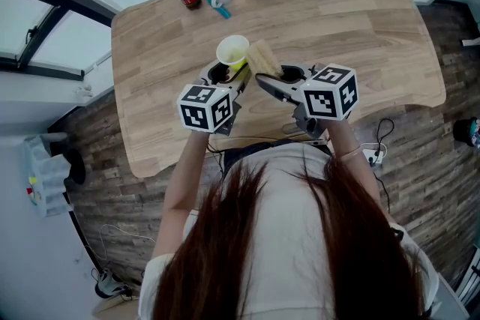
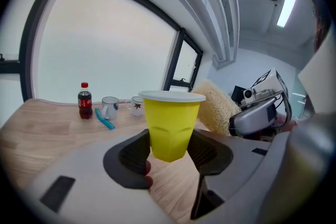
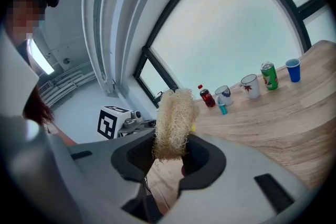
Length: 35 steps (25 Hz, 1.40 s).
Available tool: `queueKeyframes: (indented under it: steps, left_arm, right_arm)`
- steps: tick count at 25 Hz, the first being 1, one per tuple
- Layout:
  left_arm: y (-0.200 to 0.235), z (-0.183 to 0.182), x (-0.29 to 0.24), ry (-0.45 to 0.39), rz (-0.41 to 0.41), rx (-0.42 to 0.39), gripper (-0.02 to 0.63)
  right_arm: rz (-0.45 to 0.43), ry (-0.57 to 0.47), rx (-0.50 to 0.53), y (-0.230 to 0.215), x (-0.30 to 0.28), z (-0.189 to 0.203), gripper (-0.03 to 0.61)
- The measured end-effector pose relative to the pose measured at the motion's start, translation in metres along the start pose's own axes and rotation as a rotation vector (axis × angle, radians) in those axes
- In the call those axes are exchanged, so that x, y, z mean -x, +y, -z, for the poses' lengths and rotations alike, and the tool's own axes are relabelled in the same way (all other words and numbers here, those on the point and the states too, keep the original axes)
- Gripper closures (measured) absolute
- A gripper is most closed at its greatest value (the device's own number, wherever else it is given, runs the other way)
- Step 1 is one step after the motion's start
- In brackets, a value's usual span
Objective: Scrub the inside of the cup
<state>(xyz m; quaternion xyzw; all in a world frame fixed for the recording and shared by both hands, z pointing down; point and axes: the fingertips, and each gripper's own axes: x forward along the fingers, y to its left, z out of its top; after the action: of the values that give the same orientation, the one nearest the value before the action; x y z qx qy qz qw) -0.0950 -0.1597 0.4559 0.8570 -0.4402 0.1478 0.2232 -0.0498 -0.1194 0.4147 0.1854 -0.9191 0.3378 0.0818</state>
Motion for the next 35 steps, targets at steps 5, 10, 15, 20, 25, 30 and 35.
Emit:
queueKeyframes:
  steps: [5,10,15,20,25,30,35]
  left_arm:
    - [-0.012,-0.005,0.004,-0.025,0.121,0.077,0.391]
    - [-0.022,-0.009,0.009,-0.035,0.239,0.116,0.393]
    - [-0.028,-0.009,0.016,-0.027,0.312,0.1,0.393]
    - [-0.037,-0.011,0.025,-0.01,0.406,0.096,0.393]
    - [-0.047,-0.01,0.034,0.019,0.515,0.098,0.393]
    - [-0.059,-0.009,0.043,0.043,0.601,0.084,0.393]
    - [-0.074,-0.012,0.054,0.065,0.711,0.085,0.394]
  right_arm:
    - [-0.023,-0.011,-0.001,0.003,0.002,-0.003,0.451]
    - [-0.049,-0.01,-0.01,0.005,0.002,-0.003,0.451]
    - [-0.069,-0.007,-0.008,0.008,0.004,-0.002,0.451]
    - [-0.103,-0.003,-0.01,0.012,0.007,-0.003,0.451]
    - [-0.156,0.004,-0.015,0.017,0.011,-0.003,0.451]
    - [-0.236,0.011,-0.019,0.026,0.018,-0.001,0.451]
    - [-0.329,0.003,-0.034,0.036,0.027,-0.004,0.451]
